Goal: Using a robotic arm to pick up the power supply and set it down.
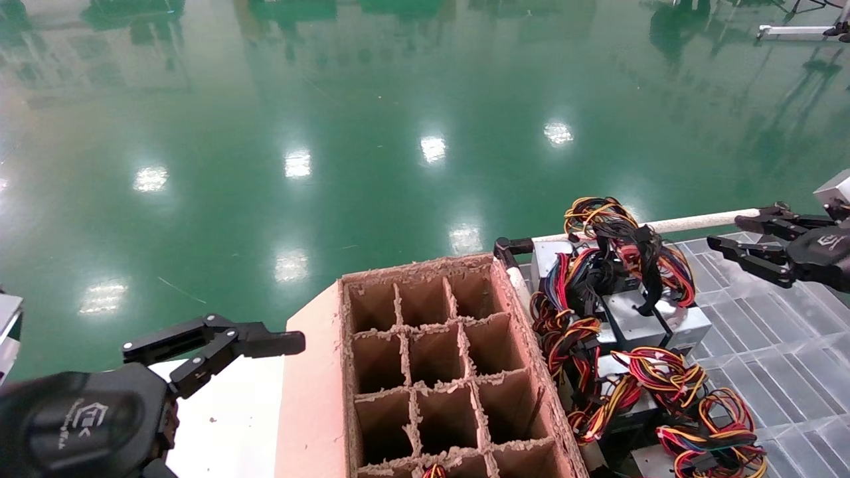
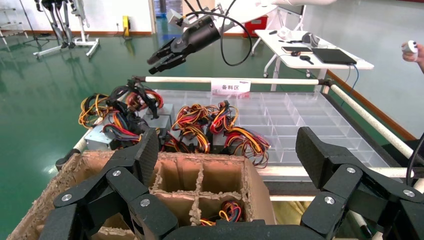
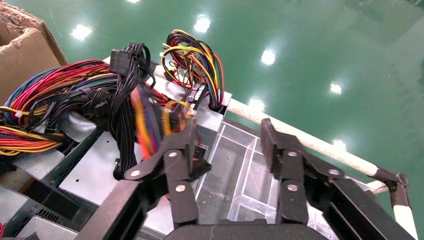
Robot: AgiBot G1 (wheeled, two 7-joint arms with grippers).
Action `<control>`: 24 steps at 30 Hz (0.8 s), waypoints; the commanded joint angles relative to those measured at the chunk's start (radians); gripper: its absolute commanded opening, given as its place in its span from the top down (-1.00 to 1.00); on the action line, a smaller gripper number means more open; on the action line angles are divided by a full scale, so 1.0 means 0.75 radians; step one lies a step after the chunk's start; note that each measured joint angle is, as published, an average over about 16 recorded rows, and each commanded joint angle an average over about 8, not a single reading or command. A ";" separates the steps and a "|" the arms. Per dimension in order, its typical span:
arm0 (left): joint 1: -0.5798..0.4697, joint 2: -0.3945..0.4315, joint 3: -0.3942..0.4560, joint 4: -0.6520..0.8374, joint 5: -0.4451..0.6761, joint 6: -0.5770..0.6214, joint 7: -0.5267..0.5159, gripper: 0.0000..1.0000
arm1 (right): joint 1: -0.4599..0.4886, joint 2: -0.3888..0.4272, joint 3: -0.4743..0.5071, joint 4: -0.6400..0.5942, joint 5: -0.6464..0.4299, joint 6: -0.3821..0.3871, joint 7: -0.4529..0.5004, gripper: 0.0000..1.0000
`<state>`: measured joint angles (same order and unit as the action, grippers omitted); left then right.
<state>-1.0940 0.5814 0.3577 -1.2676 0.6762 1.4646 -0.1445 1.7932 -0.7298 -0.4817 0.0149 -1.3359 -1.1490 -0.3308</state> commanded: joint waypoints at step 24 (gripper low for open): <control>0.000 0.000 0.000 0.000 0.000 0.000 0.000 -1.00 | -0.319 0.053 0.090 0.564 0.269 -0.154 0.230 -1.00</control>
<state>-1.0942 0.5814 0.3580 -1.2673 0.6760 1.4647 -0.1443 1.5535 -0.6901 -0.4141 0.4381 -1.1337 -1.2647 -0.1580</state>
